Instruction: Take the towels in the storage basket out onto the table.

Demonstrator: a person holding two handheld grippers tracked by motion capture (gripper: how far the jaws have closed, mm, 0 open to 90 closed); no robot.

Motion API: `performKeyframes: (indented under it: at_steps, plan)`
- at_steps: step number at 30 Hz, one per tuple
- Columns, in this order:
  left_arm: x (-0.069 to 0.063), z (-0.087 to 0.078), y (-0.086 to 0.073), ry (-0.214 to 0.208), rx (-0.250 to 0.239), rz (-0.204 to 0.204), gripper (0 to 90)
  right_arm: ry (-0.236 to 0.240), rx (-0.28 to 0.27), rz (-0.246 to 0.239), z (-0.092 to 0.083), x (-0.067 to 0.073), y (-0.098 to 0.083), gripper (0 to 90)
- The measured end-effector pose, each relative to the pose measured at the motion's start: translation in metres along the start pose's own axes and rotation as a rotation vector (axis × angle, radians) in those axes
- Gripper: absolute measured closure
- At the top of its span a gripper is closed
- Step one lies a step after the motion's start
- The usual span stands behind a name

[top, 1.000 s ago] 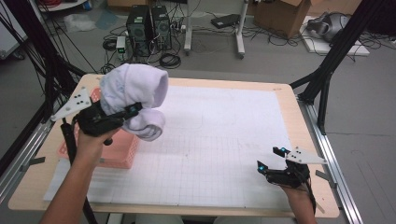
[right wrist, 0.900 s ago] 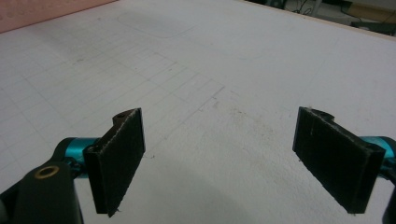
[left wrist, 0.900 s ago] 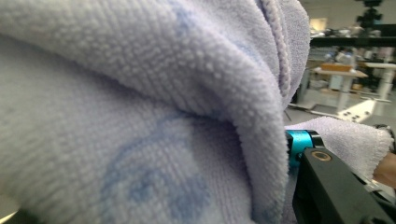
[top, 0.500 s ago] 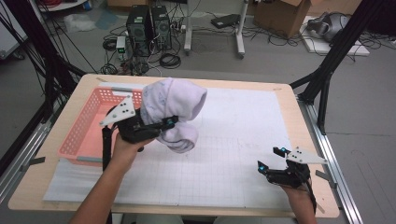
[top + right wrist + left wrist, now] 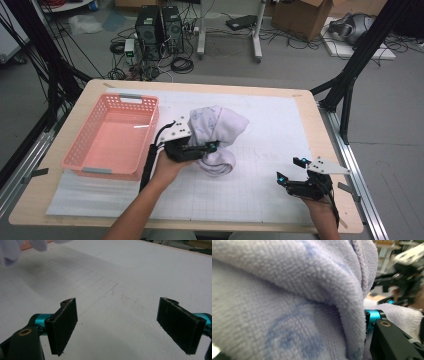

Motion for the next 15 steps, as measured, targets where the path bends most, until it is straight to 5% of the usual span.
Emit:
performKeyframes:
  at_steps: [5, 9, 12, 15]
  plan:
    - [0.01, 0.026, -0.019, 0.061, 0.075, -0.046, 55.8, 0.015, -0.019, 0.015, 0.002, -0.002, 0.003, 15.6]
    - [0.019, 0.045, -0.047, 0.104, 0.178, -0.156, 42.2, 0.025, -0.002, 0.024, 0.008, -0.004, -0.001, 15.6]
    - [0.02, 0.038, -0.045, 0.141, 0.191, -0.197, 27.3, 0.036, 0.038, 0.002, 0.011, -0.002, -0.007, 15.6]
    - [0.02, 0.025, -0.036, 0.188, 0.183, -0.18, 19.7, 0.033, 0.051, 0.001, 0.01, -0.003, -0.01, 15.6]
Point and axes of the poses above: each handheld gripper's, and its own axes: z roughly forward along the jaws, y roughly out of its top, x roughly to its left, the point moved 9 cm from there along z, roughly forward along the jaws, and after that the axes turned 4 degrees about -y, right-handed, at the moved point
